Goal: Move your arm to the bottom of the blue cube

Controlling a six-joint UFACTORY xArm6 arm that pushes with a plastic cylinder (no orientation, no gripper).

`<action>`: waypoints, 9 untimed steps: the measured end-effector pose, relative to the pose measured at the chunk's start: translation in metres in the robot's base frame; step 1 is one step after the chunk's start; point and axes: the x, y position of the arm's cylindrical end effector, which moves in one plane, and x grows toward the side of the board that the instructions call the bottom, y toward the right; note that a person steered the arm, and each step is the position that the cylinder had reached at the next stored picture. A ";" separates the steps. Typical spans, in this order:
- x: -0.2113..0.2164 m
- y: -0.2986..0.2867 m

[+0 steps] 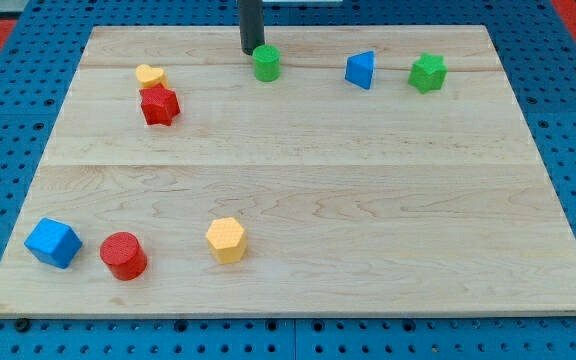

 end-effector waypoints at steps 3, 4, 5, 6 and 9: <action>-0.015 -0.011; -0.019 -0.045; -0.014 -0.121; 0.026 -0.189; 0.190 -0.255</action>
